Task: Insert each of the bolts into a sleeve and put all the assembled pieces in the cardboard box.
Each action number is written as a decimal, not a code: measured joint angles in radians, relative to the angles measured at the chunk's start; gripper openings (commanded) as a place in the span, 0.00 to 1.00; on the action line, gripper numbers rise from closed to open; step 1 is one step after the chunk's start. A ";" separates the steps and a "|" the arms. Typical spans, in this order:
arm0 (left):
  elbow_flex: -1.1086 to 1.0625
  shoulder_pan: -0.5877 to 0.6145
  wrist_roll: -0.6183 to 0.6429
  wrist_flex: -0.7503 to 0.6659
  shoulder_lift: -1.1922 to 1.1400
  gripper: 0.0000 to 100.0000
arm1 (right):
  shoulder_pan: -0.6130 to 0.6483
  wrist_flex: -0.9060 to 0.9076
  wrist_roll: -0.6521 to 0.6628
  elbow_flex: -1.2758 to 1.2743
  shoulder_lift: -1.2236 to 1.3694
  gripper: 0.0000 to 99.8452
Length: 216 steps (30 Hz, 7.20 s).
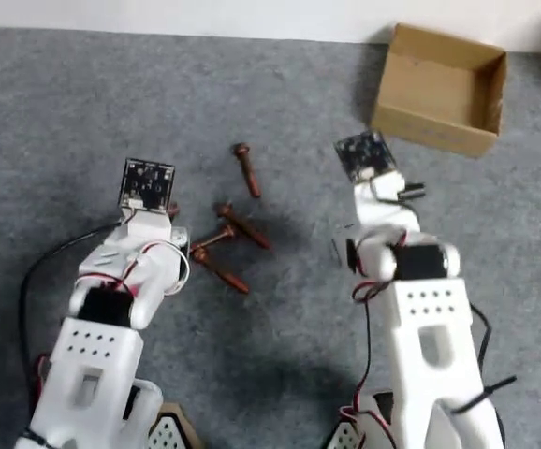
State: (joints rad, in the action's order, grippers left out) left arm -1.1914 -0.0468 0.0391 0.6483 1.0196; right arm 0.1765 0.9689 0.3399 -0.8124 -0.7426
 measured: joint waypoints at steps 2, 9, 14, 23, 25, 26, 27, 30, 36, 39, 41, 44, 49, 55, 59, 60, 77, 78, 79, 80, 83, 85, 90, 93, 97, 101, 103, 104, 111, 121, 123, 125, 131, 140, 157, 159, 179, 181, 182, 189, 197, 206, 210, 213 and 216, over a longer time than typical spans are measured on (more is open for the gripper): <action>-0.003 -0.015 0.000 -0.002 0.032 0.01 | 0.015 -0.058 0.000 -0.075 -0.048 0.00; -0.003 -0.101 0.000 0.006 0.068 0.01 | 0.143 -0.195 0.000 -0.308 -0.264 0.00; -0.003 -0.101 0.000 0.006 0.069 0.01 | 0.190 -0.318 0.000 -0.480 -0.436 0.00; -0.003 -0.106 0.000 0.006 0.069 0.01 | 0.201 -0.546 0.000 -0.770 -0.687 0.00; -0.003 -0.124 0.000 -0.014 0.069 0.01 | 0.201 -0.577 0.000 -0.833 -0.744 0.00; -0.003 -0.138 0.000 -0.029 0.069 0.01 | 0.201 -0.583 0.003 -0.855 -0.769 0.00; -0.003 -0.150 0.000 -0.046 0.069 0.01 | 0.198 -0.586 0.003 -0.859 -0.796 0.00; -0.003 -0.181 0.000 -0.137 0.069 0.01 | 0.201 -0.594 0.000 -0.864 -0.893 0.00; -0.003 -0.222 0.172 -0.272 0.069 0.01 | 0.199 -0.591 0.002 -0.864 -1.062 0.00; -0.003 -0.226 0.233 -0.308 0.069 0.01 | 0.201 -0.591 -0.009 -0.864 -1.065 0.00; -0.003 -0.235 0.269 -0.327 0.069 0.01 | 0.212 -0.591 -0.009 -0.864 -1.065 0.00; -0.003 -0.235 0.325 -0.336 0.069 0.01 | 0.256 -0.586 -0.011 -0.864 -1.065 0.00; 0.037 -0.316 0.348 -0.336 0.069 0.01 | 0.319 -0.554 -0.012 -0.864 -1.065 0.00; 0.080 -0.434 0.351 -0.336 0.069 0.01 | 0.333 -0.537 -0.012 -0.864 -1.065 0.00; 0.081 -0.463 0.351 -0.336 0.069 0.01 | 0.339 -0.535 -0.012 -0.864 -1.065 0.00; 0.081 -0.468 0.351 -0.336 0.069 0.01 | 0.339 -0.535 -0.012 -0.864 -1.065 0.00; 0.012 -0.474 0.528 -0.351 0.080 0.01 | 0.347 -0.535 -0.012 -0.864 -1.065 0.00; 0.008 -0.473 0.542 -0.354 0.081 0.01 | 0.347 -0.535 -0.012 -0.864 -1.065 0.00; 0.005 -0.473 0.548 -0.354 0.081 0.01 | 0.347 -0.535 -0.012 -0.864 -1.065 0.00; 0.005 -0.473 0.551 -0.354 0.081 0.01 | 0.347 -0.535 -0.012 -0.864 -1.065 0.00; -0.011 -0.471 0.549 -0.356 0.083 0.01 | 0.348 -0.534 -0.012 -0.864 -1.065 0.00; -0.020 -0.480 0.500 -0.356 0.089 0.01 | 0.348 -0.534 -0.014 -0.864 -1.063 0.00; -0.028 -0.482 0.341 -0.362 0.098 0.01 | 0.348 -0.534 -0.015 -0.864 -1.063 0.00; -0.028 -0.482 0.318 -0.359 0.098 0.09 | 0.348 -0.534 -0.017 -0.864 -1.063 0.00; -0.029 -0.482 0.304 -0.296 0.097 0.19 | 0.345 -0.535 -0.015 -0.864 -1.065 0.00; -0.005 -0.479 0.299 -0.161 0.097 0.21 | 0.345 -0.534 -0.014 -0.864 -1.063 0.00; 0.026 -0.471 0.304 -0.083 0.098 0.21 | 0.347 -0.534 -0.014 -0.864 -1.063 0.00; 0.041 -0.471 0.304 -0.046 0.098 0.21 | 0.348 -0.534 -0.014 -0.864 -1.063 0.00; 0.068 -0.419 0.304 0.035 0.097 0.21 | 0.296 -0.534 -0.012 -0.864 -1.063 0.00; -0.021 -0.028 0.298 0.037 0.097 0.21 | 0.232 -0.397 -0.038 -0.864 -1.065 0.00; -0.051 0.052 0.298 0.037 0.097 0.21 | 0.196 -0.381 -0.060 -0.864 -1.065 0.00; -0.078 0.121 0.298 0.037 0.097 0.21 | 0.161 -0.376 -0.071 -0.862 -1.065 0.00; -0.164 0.212 0.299 0.037 0.097 0.21 | 0.087 -0.361 -0.075 -0.852 -1.062 0.00; -0.204 0.210 0.298 0.037 0.097 0.21 | 0.006 -0.367 -0.075 -0.680 -0.758 0.00; -0.302 0.210 0.298 -0.138 0.097 0.21 | -0.137 -0.509 -0.075 0.051 0.163 0.00; -0.302 0.201 0.298 -0.138 0.097 0.21 | -0.149 -0.509 -0.075 0.143 0.250 0.00; -0.319 0.158 0.244 -0.138 0.097 0.21 | -0.241 -0.509 -0.075 1.094 1.166 0.00; -0.319 0.157 0.244 -0.138 0.097 0.21 | -0.241 -0.509 -0.075 1.203 1.261 0.00; -0.319 0.157 0.244 -0.138 0.097 0.21 | -0.241 -0.509 -0.075 1.260 1.309 0.00; -0.319 0.157 0.244 -0.138 0.097 0.21 | -0.241 -0.509 -0.075 1.648 1.616 0.00; -0.319 0.157 0.244 -0.138 0.097 0.21 | -0.239 -0.509 -0.081 1.912 1.860 0.00; -0.319 0.135 0.244 -0.138 0.097 0.21 | -0.238 -0.517 -0.087 1.969 2.015 0.00; -0.319 0.135 0.244 -0.138 0.097 0.21 | -0.238 -0.397 -0.089 1.999 2.016 0.00; -0.319 0.129 0.244 -0.138 0.097 0.21 | -0.238 -0.233 -0.157 2.036 1.990 0.00; -0.319 0.129 0.244 -0.138 0.097 0.21 | -0.242 -0.048 -0.219 2.074 1.961 0.00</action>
State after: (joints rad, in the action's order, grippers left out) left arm -1.5106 0.0821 0.2831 0.5102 1.1162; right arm -0.0660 0.9214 0.1204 1.2620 1.2183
